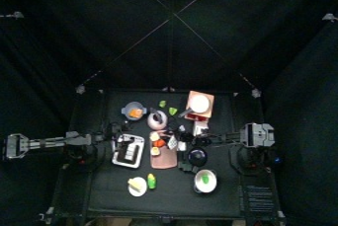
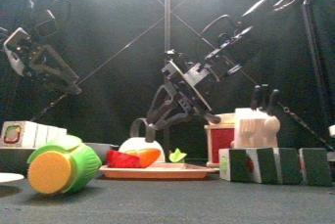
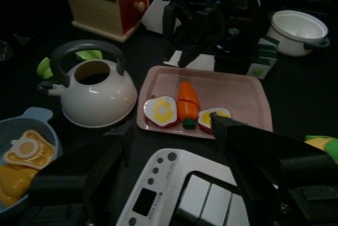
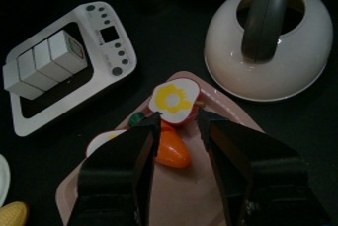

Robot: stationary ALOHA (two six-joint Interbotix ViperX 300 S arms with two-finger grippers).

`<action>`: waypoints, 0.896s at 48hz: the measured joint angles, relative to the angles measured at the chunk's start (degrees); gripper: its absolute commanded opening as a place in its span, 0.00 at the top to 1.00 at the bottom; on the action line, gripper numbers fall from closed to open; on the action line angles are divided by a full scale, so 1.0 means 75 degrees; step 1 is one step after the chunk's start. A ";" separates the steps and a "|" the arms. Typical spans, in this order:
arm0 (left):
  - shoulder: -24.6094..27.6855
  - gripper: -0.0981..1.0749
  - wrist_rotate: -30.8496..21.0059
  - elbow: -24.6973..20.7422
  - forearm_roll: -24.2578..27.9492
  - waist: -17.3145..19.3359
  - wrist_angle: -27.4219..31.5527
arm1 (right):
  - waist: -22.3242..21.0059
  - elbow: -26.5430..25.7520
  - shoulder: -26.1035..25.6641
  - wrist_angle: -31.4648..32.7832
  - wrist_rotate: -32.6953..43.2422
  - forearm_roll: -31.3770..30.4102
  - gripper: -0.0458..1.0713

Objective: Grab green sushi piece

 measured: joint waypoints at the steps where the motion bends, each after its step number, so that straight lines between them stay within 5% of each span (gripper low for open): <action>1: 0.0000 0.10 0.0000 0.0000 0.0000 0.0023 0.0012 | 0.0012 0.0012 0.0000 0.0000 0.0000 0.0023 0.29; 29: 0.0000 0.10 -0.0035 0.0129 -0.0949 0.0070 0.0000 | 0.0328 0.0234 -0.0176 0.0023 -0.0023 -0.0926 0.28; 43: 0.0000 0.10 -0.0059 0.0199 -0.0996 0.0059 0.0000 | 0.0844 0.0375 -0.0680 0.0187 -0.0012 -0.0586 0.27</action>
